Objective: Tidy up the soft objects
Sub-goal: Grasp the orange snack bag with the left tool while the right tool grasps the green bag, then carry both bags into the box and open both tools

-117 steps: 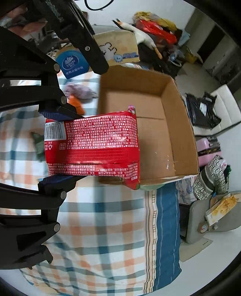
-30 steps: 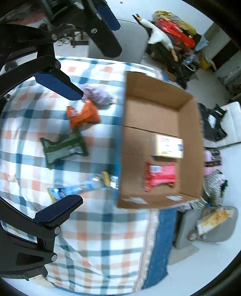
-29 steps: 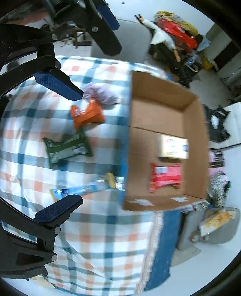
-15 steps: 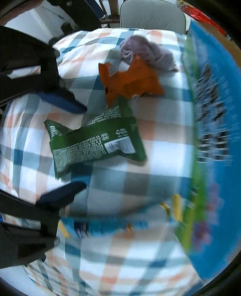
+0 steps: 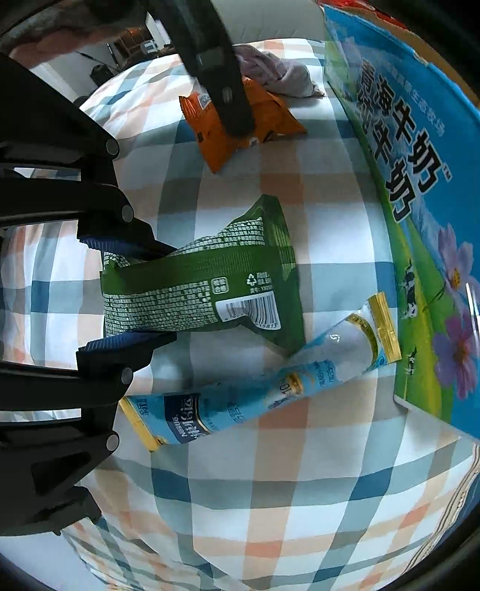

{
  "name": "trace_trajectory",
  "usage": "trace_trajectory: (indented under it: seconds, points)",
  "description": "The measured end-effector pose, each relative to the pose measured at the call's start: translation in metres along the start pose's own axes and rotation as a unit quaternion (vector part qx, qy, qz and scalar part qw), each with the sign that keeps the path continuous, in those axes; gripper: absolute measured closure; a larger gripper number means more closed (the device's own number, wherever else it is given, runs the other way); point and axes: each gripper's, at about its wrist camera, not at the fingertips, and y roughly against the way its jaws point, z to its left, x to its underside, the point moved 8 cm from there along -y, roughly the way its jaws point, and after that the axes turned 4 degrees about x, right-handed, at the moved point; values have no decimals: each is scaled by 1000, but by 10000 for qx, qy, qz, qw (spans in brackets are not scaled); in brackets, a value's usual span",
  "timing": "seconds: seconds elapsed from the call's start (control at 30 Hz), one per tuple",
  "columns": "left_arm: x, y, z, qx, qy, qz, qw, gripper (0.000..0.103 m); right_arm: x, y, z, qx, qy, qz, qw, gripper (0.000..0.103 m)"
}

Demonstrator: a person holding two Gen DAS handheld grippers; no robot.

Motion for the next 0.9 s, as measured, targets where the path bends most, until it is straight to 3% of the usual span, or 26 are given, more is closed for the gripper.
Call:
trace_trajectory:
  seconds: [0.2,0.5,0.7,0.9]
  points:
    - [17,2,-4,-127,-350,-259,9990,59,0,-6,16,227,142,8,9996,64]
    - [65,13,2,185,-343,-412,9984,67,25,-3,25,184,216,21,9996,68]
    - [77,50,-5,414,-486,-736,9952,69,37,34,24,-41,219,-240,9995,69]
    - [73,129,-20,881,-715,-1243,9857,69,37,102,27,-371,275,-702,9965,70]
